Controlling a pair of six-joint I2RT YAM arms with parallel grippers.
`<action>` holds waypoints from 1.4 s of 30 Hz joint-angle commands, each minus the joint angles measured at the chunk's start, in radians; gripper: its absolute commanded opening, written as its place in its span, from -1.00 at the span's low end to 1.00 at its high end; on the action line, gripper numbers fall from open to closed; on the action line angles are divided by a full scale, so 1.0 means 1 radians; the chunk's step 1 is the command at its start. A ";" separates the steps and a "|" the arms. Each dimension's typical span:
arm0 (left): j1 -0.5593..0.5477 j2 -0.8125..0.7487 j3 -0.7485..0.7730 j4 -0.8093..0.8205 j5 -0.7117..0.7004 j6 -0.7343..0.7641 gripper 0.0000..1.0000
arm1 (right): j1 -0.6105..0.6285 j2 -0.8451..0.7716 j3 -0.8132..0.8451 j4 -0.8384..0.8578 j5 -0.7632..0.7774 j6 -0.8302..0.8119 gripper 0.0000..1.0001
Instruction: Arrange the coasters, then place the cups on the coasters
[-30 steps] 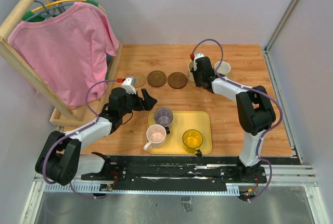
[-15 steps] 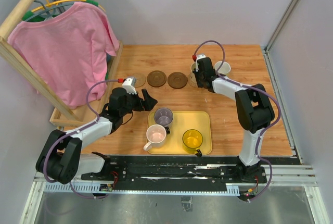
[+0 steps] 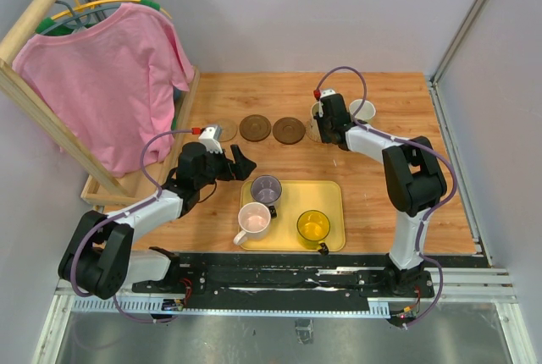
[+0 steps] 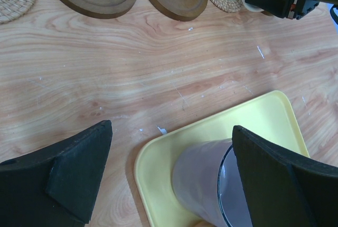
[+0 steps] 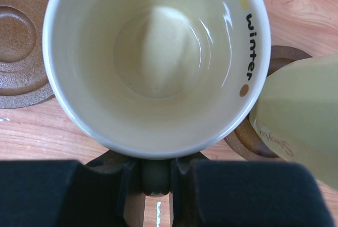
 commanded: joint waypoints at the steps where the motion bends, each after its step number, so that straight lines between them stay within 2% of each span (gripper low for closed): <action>1: -0.010 0.005 0.011 0.028 0.009 0.007 0.99 | -0.015 -0.007 0.044 0.017 0.015 0.025 -0.88; 13: -0.009 0.010 0.013 0.024 0.017 0.001 0.99 | -0.012 -0.038 0.026 -0.021 0.014 0.045 -0.07; 23: -0.009 0.001 0.012 0.018 0.022 -0.004 0.99 | -0.001 -0.096 -0.017 -0.031 0.031 0.050 0.06; 30: -0.010 -0.021 0.012 0.009 0.021 -0.001 0.99 | 0.026 -0.165 -0.030 -0.080 0.053 0.053 0.23; 42: -0.010 -0.103 0.019 -0.056 0.057 0.052 0.99 | 0.074 -0.444 -0.171 -0.152 0.038 0.096 0.50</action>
